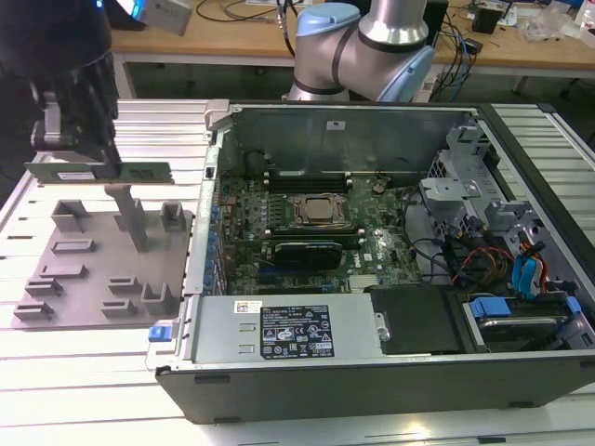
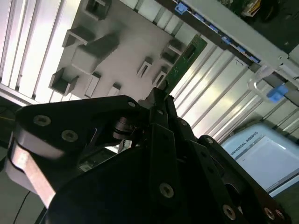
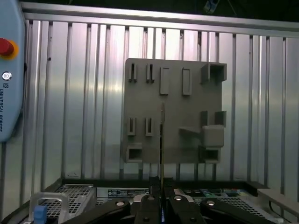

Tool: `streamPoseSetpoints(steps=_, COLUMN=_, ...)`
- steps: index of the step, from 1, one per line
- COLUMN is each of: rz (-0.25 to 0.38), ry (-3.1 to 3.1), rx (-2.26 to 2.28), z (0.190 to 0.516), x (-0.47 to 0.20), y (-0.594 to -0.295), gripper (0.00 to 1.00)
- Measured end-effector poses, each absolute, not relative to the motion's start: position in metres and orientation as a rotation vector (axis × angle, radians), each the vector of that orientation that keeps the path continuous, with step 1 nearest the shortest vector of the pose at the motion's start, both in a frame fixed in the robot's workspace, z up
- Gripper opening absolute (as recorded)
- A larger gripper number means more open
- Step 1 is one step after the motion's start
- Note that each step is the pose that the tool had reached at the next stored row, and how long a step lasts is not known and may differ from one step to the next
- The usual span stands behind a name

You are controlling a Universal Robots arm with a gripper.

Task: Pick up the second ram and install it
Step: 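Pick up the second ram and move it above second insertion slot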

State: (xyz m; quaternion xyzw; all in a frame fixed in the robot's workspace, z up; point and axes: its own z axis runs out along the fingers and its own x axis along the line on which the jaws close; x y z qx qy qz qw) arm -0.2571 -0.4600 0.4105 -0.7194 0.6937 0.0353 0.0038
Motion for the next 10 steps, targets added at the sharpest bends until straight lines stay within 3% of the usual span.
streamPoseSetpoints(steps=10, rz=0.111, ry=2.174, rx=-2.255, z=0.410, x=-0.202, y=-0.460, gripper=0.11)
